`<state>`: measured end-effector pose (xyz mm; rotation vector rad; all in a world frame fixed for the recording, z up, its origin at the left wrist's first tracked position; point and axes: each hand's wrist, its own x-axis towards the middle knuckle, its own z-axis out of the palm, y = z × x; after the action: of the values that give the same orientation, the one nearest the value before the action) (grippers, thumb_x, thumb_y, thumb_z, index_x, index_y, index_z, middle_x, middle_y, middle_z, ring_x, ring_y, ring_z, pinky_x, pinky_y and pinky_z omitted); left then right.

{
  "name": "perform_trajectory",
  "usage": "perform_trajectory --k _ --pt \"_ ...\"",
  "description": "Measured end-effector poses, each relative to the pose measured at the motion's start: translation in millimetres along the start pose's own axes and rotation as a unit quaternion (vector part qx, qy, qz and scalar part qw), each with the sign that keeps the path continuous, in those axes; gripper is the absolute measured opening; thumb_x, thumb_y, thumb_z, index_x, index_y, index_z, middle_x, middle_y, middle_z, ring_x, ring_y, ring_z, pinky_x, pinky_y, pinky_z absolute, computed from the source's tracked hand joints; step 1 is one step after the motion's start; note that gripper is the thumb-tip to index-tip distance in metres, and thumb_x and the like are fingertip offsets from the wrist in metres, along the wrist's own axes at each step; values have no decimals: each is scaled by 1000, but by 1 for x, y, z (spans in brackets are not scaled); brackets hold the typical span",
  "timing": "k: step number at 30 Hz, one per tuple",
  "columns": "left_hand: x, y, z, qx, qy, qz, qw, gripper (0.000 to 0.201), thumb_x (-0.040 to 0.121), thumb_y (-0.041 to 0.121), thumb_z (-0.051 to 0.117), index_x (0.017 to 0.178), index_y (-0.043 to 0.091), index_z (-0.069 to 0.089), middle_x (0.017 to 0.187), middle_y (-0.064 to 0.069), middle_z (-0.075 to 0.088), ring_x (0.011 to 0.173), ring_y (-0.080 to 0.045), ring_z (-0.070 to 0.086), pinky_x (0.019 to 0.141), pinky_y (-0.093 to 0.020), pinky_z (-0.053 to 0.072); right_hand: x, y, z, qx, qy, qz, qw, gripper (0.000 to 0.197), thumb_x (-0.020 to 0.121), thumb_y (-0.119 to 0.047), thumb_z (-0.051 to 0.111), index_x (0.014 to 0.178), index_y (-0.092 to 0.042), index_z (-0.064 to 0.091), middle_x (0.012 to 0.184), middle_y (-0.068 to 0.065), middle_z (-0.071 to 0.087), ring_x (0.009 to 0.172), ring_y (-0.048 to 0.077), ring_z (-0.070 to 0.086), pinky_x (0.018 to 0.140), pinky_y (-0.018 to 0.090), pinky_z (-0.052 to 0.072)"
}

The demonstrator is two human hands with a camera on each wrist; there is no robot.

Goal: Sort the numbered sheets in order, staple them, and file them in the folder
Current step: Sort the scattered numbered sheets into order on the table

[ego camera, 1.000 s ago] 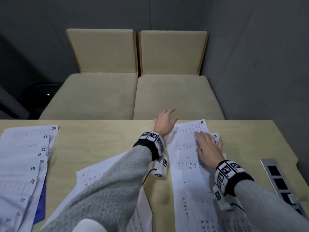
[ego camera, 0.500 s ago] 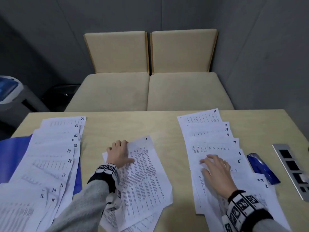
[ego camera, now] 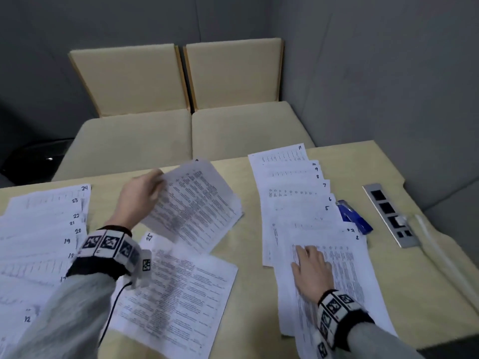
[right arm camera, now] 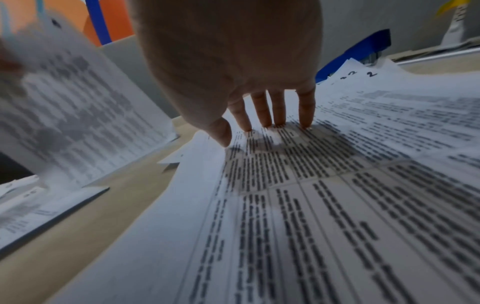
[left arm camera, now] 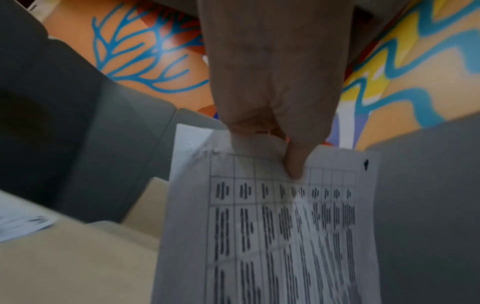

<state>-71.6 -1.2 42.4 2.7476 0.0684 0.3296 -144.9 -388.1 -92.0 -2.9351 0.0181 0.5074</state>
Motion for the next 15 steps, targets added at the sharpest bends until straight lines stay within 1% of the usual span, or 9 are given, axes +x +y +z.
perform_trajectory --k 2,3,4,6,8,10,11,13,15 --pt "9 21 -16 -47 -19 -16 999 30 92 13 61 118 -2 61 108 -21 70 101 -35 66 83 -41 49 0 -1 -2 -2 -2 -1 1000 47 99 -35 33 144 -23 29 144 2 32 130 21 34 103 40 33" --pt "13 30 -22 -87 -35 -24 995 35 91 15 62 123 0 60 117 -16 67 108 -29 64 88 -38 48 -1 -2 -4 10 -7 -4 1000 46 99 -34 33 144 -23 31 144 2 33 130 21 35 104 40 33" --pt "16 41 -26 -136 -57 -27 989 36 91 17 63 124 3 60 120 -8 64 108 -19 64 89 -32 49 -3 0 -6 51 -16 -1 999 44 100 -34 32 143 -22 33 144 1 35 130 20 35 104 39 32" --pt "20 65 -30 -247 -135 -19 959 22 90 17 63 112 16 63 110 3 66 89 -2 66 80 -19 52 -10 5 -21 231 -24 27 972 44 102 -37 29 142 -21 39 144 -1 40 131 17 37 106 33 30" --pt "25 86 -23 -295 -223 -3 929 11 90 17 63 100 14 67 96 0 72 76 -8 67 72 -26 54 -19 10 -43 456 -20 76 886 47 101 -45 26 137 -21 47 135 -2 52 122 13 48 100 29 35" --pt "30 108 -4 -257 -279 49 924 11 88 23 66 89 11 67 84 -2 70 70 -11 61 70 -32 50 -30 17 -67 582 -16 108 806 52 99 -50 23 129 -21 55 114 -5 63 102 7 57 85 24 42" --pt "31 119 11 -221 -300 83 924 12 86 25 65 80 15 64 75 1 65 67 -10 56 68 -31 45 -36 22 -80 615 -20 108 781 52 98 -52 25 124 -23 59 107 -8 63 97 2 57 78 20 41" --pt "24 149 47 -148 -333 112 925 16 85 22 60 70 20 55 66 5 57 64 -11 52 63 -26 38 -44 40 -98 629 -65 89 770 51 89 -60 38 122 -28 61 111 -8 64 102 3 58 76 20 42" --pt "7 179 88 -123 -344 114 924 11 87 17 56 77 17 55 73 -1 60 70 -17 53 64 -25 35 -43 55 -108 561 -124 66 816 58 79 -57 59 130 -30 52 126 -11 57 110 4 55 83 22 42"
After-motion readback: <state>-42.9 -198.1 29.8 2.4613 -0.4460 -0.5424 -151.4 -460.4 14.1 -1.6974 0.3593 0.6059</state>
